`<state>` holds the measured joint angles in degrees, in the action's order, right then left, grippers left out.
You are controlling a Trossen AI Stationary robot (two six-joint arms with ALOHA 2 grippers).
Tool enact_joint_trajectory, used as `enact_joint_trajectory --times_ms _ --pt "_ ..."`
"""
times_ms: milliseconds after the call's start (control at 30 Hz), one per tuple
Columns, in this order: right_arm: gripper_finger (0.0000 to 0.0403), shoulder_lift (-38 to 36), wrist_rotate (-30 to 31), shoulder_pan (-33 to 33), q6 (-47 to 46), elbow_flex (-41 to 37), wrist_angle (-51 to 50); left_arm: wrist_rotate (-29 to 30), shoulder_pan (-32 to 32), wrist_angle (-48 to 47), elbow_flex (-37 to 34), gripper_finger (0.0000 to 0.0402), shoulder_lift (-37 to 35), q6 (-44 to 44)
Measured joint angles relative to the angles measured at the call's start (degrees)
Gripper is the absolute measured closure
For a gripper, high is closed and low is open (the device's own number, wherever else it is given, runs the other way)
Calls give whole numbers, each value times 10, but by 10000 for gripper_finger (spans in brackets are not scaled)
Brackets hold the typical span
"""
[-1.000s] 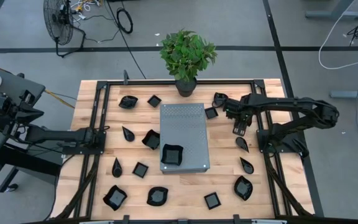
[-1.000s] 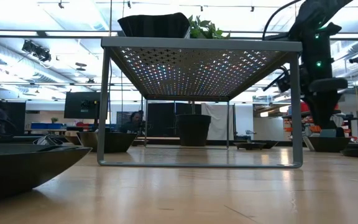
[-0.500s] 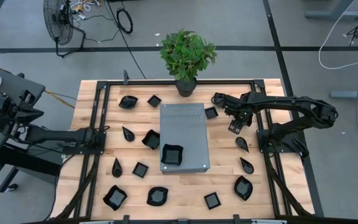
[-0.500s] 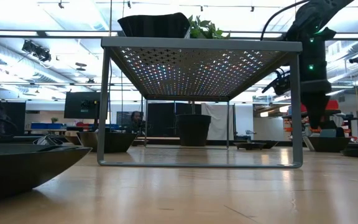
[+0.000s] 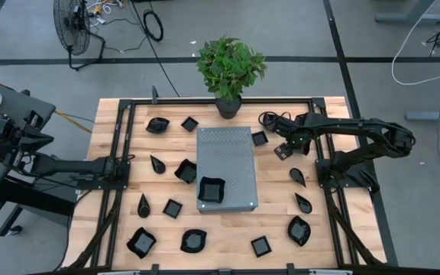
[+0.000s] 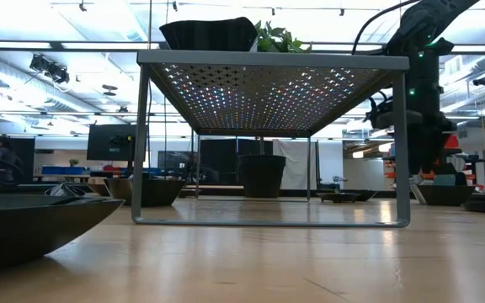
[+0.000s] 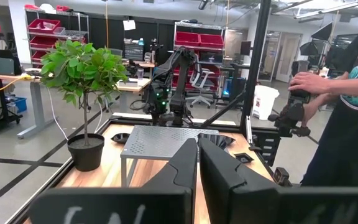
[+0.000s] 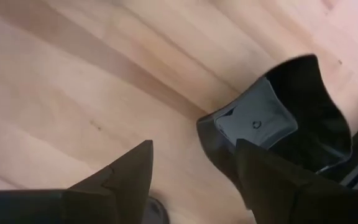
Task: Pick & Place Mini shaped plates
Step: Stack the black bowl on top of the black bowl on the shelf
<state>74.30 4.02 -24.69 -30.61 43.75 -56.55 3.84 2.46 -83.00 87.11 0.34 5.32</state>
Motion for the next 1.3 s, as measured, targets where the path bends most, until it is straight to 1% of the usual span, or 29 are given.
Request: enact_joint_trajectory --times_ms 67,400,500,733,833,1033,1300 --pt "172 0 6 0 -23 0 4 0 0 0 0 378 0 0" --pt "172 0 95 -1 -138 0 21 0 0 0 0 378 0 0" --pt "172 0 110 -1 -171 -2 29 0 0 0 0 378 0 0" --pt "172 0 111 -1 -229 -48 78 0 0 0 0 378 0 0" --pt "172 0 123 -2 -250 -66 90 0 0 0 0 378 0 0" --pt "172 0 125 -1 -260 -96 139 0 0 0 0 378 0 0" --pt "179 0 125 -1 -275 -101 145 0 0 0 0 378 0 0"
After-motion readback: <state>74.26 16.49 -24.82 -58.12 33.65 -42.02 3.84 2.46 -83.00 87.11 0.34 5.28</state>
